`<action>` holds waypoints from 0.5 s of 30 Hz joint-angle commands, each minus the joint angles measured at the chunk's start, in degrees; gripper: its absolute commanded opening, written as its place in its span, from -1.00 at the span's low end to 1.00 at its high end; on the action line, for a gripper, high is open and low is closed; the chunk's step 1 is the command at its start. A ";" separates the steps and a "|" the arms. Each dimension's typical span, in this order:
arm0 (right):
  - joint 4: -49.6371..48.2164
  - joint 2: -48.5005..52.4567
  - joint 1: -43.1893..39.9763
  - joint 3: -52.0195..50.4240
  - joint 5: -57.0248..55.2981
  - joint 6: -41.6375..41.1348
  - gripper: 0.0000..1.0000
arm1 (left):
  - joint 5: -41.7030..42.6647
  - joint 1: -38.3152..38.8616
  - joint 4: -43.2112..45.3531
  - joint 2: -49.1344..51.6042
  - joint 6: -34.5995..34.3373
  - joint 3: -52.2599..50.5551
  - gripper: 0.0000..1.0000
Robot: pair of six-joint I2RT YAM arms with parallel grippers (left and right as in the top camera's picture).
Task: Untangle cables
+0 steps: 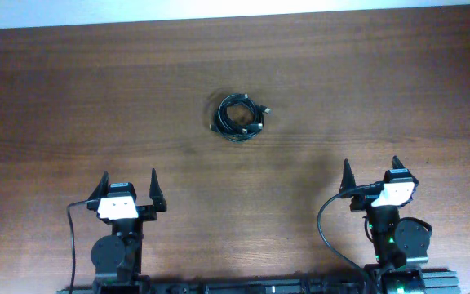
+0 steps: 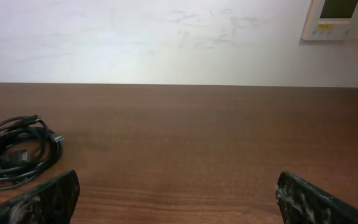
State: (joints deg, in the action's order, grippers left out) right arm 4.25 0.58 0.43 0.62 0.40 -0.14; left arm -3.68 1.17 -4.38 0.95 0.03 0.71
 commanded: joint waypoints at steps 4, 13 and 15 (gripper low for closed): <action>0.33 -0.22 0.31 -0.31 -0.70 -0.09 0.97 | -0.42 0.17 -0.15 -0.15 0.90 -0.20 0.96; 0.33 -0.09 0.31 -0.31 -0.70 -0.09 0.97 | -3.08 0.17 0.17 -0.15 4.46 -0.20 0.96; 0.33 0.11 0.31 -0.31 -0.70 -0.09 0.97 | 0.94 0.17 4.94 -0.17 5.25 -0.17 0.96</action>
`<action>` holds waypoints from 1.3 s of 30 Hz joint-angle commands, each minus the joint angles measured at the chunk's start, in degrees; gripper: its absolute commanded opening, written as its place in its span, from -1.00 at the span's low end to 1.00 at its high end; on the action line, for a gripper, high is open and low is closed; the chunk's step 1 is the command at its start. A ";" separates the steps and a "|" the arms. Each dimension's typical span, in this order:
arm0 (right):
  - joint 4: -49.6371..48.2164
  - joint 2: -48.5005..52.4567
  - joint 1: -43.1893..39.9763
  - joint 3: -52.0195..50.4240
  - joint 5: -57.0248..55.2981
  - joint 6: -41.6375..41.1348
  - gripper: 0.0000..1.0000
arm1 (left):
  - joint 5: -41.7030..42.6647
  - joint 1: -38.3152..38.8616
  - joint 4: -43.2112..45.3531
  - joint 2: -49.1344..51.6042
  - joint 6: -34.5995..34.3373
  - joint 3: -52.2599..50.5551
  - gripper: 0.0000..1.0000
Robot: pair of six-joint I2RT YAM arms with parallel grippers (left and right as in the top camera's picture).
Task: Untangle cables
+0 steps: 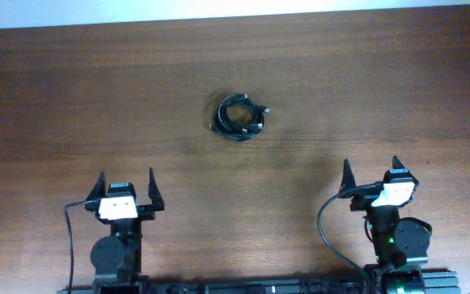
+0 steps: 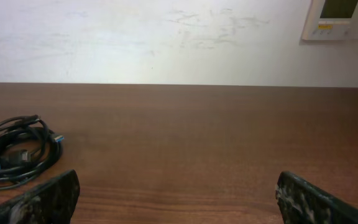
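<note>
A tangled bundle of black cables (image 1: 238,118) lies coiled on the wooden table (image 1: 382,82), a little above the middle in the overhead view. The right wrist view catches the same bundle (image 2: 17,155) at its far left, with small blue plug tips showing. My left gripper (image 1: 126,181) stands open near the front left edge, well short of the bundle. My right gripper (image 1: 370,171) stands open at the front right, nothing between its fingers (image 2: 48,198).
A white wall rises behind the table's far edge, with a beige wall panel (image 2: 340,18) at the upper right of the right wrist view. Both arm bases and their leads sit at the table's front edge.
My left gripper has shifted slightly toward the front of the table. The right arm and the cable bundle are where they were.
</note>
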State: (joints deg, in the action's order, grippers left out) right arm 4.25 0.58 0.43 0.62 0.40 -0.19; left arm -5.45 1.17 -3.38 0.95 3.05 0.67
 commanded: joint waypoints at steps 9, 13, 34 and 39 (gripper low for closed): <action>0.33 0.11 0.31 -0.31 -0.70 -0.04 0.97 | 25.40 0.17 17.55 3.39 9.70 14.80 0.96; 0.33 0.11 0.31 -0.31 -0.70 -0.04 0.97 | 25.86 0.17 -9.07 22.80 13.33 43.95 0.96; 0.33 0.11 0.31 -0.31 -0.70 -0.04 0.97 | 43.17 13.27 -65.24 113.57 2.64 98.92 0.97; 0.33 0.11 0.31 -0.31 -0.70 -0.04 0.97 | 23.02 17.57 -59.25 120.93 -6.19 98.92 0.97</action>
State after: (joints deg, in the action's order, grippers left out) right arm 4.25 0.95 0.43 0.62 -0.01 -0.19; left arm 26.24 17.69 -66.52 119.74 -0.10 99.37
